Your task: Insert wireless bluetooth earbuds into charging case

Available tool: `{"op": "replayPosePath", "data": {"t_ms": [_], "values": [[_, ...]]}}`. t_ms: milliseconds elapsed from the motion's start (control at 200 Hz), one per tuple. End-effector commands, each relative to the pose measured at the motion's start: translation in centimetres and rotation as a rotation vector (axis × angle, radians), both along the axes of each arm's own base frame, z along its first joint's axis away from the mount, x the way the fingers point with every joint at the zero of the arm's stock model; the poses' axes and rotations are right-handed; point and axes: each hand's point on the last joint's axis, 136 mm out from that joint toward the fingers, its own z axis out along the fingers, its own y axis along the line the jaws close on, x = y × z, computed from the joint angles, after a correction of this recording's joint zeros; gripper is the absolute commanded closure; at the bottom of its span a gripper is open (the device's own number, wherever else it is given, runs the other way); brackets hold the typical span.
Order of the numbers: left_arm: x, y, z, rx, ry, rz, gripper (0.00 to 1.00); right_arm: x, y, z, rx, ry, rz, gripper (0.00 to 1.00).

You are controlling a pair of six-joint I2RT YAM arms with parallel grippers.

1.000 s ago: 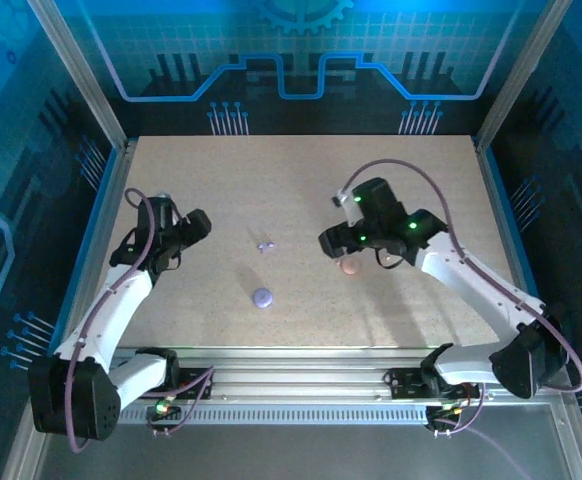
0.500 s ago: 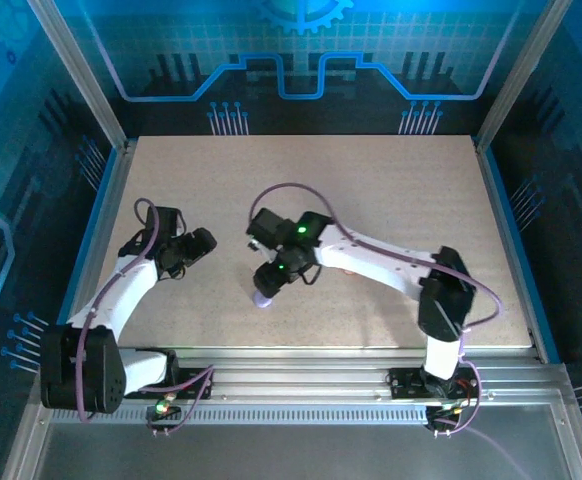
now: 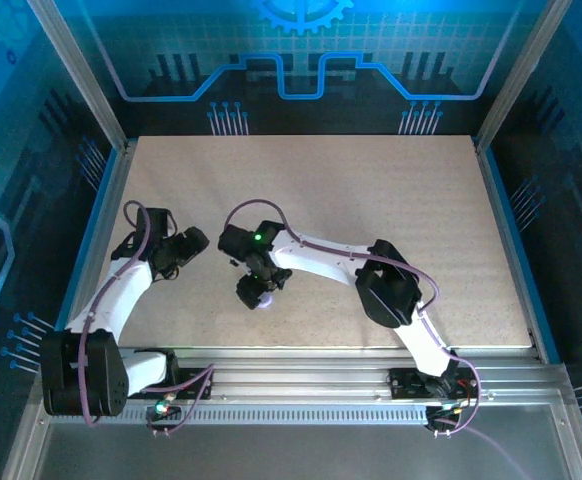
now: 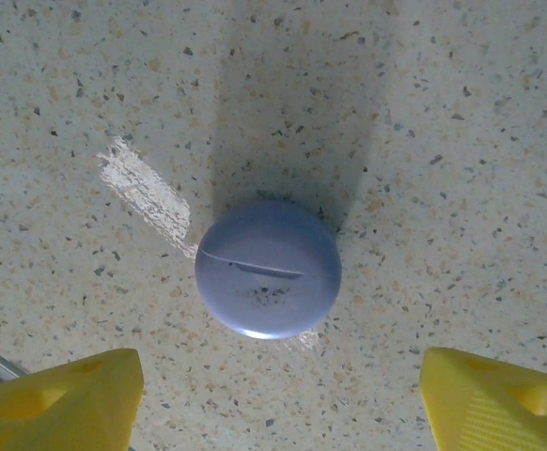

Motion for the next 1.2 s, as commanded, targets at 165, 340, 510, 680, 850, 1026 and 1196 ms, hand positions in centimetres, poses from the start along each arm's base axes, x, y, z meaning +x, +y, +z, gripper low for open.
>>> {"op": "replayPosePath", "data": {"t_ms": [165, 340, 510, 680, 850, 1026, 1196], "values": [[-1.0, -0.3, -0.1, -0.016, 0.001, -0.026, 0.14, -0.2, 0.6, -1.8, -0.019, 0.034, 0.0, 0.22], [-1.0, -0.4, 0.3, -0.017, -0.012, -0.03, 0.14, -0.2, 1.0, -2.5, -0.019, 0.041, 0.001, 0.23], [-1.0, -0.3, 0.6, -0.005, -0.021, -0.033, 0.14, -0.2, 1.5, -3.1, -0.014, 0.055, 0.004, 0.25], [-1.0, -0.2, 0.7, 0.001, -0.024, -0.036, 0.14, 0.0, 1.6, -3.7, -0.022, 0.056, 0.004, 0.27], [-1.1, -0.3, 0.7, -0.001, -0.027, -0.038, 0.14, -0.1, 1.2, -4.3, -0.045, 0.054, -0.004, 0.32], [-1.1, -0.3, 0.9, 0.0, -0.033, -0.038, 0.14, -0.1, 0.9, -4.6, -0.053, 0.054, -0.009, 0.38], [-1.1, -0.2, 0.9, 0.002, -0.034, -0.039, 0.14, -0.1, 0.9, -4.9, -0.057, 0.053, -0.011, 0.41]]}}
